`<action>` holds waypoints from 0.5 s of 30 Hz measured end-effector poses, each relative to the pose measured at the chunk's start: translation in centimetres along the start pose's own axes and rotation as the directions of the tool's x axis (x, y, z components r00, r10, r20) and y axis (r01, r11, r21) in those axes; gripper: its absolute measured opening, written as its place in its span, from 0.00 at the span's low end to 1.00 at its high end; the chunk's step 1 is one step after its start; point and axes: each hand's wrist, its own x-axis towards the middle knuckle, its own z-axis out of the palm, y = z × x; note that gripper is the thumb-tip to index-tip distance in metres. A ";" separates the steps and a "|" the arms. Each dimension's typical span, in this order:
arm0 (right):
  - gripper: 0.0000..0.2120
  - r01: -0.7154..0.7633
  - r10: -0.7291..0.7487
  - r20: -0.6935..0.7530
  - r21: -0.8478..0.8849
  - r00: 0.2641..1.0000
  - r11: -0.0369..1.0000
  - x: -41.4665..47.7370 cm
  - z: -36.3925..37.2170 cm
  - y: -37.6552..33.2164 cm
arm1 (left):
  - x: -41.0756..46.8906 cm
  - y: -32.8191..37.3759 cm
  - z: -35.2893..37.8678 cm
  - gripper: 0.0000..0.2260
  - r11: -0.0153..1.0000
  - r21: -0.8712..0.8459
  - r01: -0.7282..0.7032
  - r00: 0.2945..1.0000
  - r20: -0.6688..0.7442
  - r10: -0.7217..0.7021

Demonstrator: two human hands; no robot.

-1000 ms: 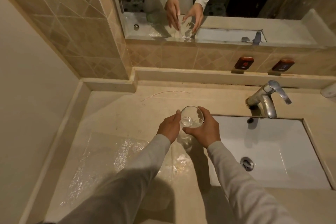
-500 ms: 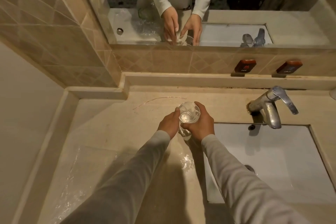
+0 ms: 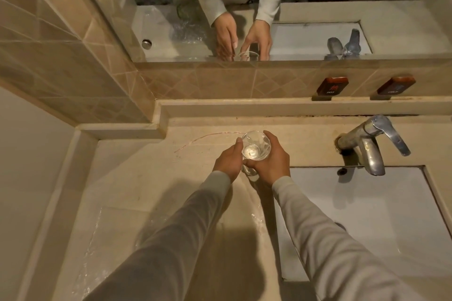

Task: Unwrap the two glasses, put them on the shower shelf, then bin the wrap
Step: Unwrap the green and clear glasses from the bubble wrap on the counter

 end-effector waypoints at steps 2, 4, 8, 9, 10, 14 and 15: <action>0.48 -0.006 0.006 0.006 0.000 1.000 1.000 0.3 0.0 0.1 | 0.1 0.1 0.1 0.29 1.000 0.007 -0.005 1.000 -0.004 0.005; 0.48 -0.012 0.012 0.009 0.000 1.000 1.000 0.6 0.0 0.2 | 0.2 0.1 0.1 0.29 1.000 0.020 -0.014 1.000 -0.007 0.014; 0.49 -0.017 0.017 0.016 0.002 1.000 1.000 0.7 0.0 0.3 | 0.1 0.3 0.2 0.28 0.999 0.033 -0.030 1.000 0.000 0.030; 0.49 -0.014 0.014 0.019 0.001 1.000 1.000 0.8 0.0 0.3 | 0.0 0.4 0.2 0.28 0.999 0.040 -0.034 0.999 0.004 0.034; 0.49 -0.013 0.013 0.021 0.000 1.000 1.000 0.8 0.0 0.3 | -0.1 0.4 0.2 0.28 0.998 0.047 -0.040 0.999 0.008 0.039; 0.50 -0.018 0.018 0.037 -0.001 0.999 1.000 0.8 0.1 0.2 | -0.2 0.4 0.2 0.28 0.997 0.060 -0.045 0.999 0.018 0.044; 0.50 -0.017 0.017 0.045 -0.002 0.999 1.000 0.8 0.0 0.2 | -0.3 0.5 0.3 0.27 0.998 0.047 -0.044 0.999 0.020 0.043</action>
